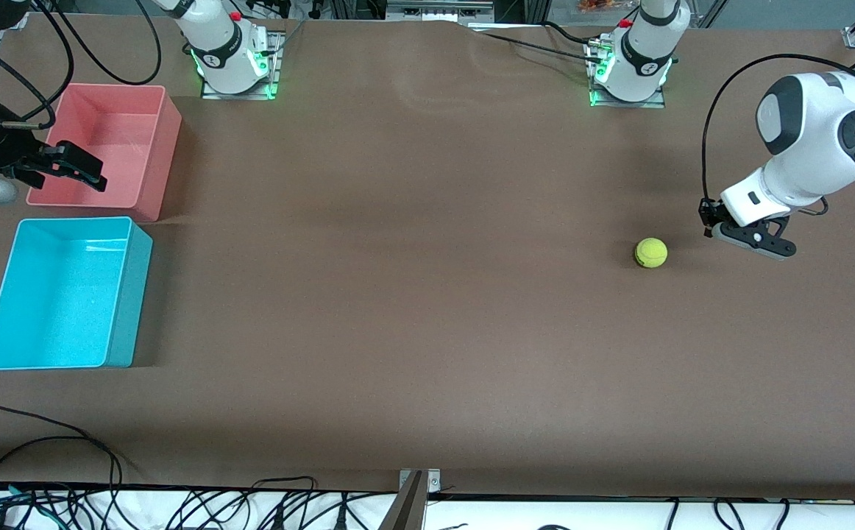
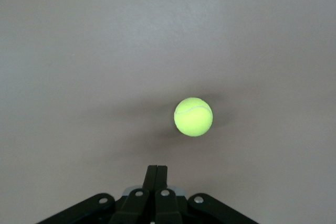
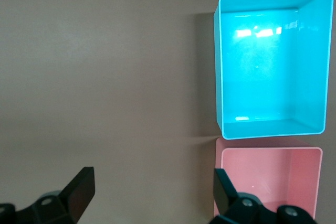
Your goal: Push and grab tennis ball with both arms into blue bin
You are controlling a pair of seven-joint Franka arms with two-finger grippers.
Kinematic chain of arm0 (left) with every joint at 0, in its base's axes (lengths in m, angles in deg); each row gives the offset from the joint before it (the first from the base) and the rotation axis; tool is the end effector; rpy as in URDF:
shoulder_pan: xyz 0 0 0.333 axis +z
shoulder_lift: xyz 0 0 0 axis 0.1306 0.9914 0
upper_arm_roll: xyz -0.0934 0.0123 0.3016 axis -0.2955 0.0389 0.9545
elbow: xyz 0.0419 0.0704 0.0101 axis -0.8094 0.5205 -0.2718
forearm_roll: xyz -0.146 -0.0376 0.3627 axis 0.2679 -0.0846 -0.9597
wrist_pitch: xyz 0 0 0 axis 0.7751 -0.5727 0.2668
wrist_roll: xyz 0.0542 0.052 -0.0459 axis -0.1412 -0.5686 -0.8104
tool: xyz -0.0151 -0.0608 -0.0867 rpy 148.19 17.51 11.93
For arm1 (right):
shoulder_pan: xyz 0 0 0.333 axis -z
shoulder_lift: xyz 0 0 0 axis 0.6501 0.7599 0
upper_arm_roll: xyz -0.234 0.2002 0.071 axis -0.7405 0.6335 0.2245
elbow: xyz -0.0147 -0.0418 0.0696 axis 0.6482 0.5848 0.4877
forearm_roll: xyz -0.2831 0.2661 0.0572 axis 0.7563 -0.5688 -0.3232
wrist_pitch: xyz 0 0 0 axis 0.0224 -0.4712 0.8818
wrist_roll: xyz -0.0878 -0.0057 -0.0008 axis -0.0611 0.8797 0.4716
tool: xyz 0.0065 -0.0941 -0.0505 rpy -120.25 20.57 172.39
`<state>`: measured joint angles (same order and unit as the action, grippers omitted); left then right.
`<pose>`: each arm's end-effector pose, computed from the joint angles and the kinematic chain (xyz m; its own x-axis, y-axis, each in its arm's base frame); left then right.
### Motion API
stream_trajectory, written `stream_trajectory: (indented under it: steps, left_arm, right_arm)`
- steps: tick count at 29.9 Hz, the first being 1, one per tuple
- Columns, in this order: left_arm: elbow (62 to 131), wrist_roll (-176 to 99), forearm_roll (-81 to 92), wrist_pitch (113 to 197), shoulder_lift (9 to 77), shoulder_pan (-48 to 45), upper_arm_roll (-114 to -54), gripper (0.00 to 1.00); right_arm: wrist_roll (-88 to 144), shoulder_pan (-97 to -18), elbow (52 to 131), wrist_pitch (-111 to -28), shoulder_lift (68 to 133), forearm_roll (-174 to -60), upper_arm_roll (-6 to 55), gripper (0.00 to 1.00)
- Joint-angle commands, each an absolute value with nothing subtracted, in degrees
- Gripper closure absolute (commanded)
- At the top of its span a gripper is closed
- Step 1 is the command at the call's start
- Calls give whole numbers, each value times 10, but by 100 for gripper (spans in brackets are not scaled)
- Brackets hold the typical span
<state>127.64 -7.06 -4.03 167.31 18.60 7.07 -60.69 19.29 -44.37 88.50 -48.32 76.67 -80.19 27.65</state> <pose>0.5114 0.0418 0.3407 0.9351 -0.3515 -0.0452 -0.3513 -0.9362 0.0126 0.5562 0.0138 0.5900 0.9991 -0.0376 -0.0172 -0.0376 -0.9993 0.0023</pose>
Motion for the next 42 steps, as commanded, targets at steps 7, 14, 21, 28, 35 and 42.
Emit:
stream_trajectory:
  steps: [7,14,21,28,35,42]
  left_arm:
    - [1335,-26,-59,1771,187,75,-609,100]
    - [1340,4,-60,1820,213,76,-609,100]
    - [1339,96,-59,1867,242,86,-609,100]
    - [1339,237,-60,1889,265,92,-609,100]
    - [1339,379,-60,1900,279,93,-609,100]
    - [1339,464,-69,1929,299,94,-609,100]
  right_arm:
    - [190,-444,869,-470,772,-797,277,0]
    - [191,-443,870,-470,773,-797,275,0]
    - [191,-443,869,-471,774,-797,275,0]
    - [191,-444,869,-471,773,-798,276,0]
    - [191,-443,869,-470,773,-798,275,0]
    - [191,-443,869,-470,773,-798,275,0]
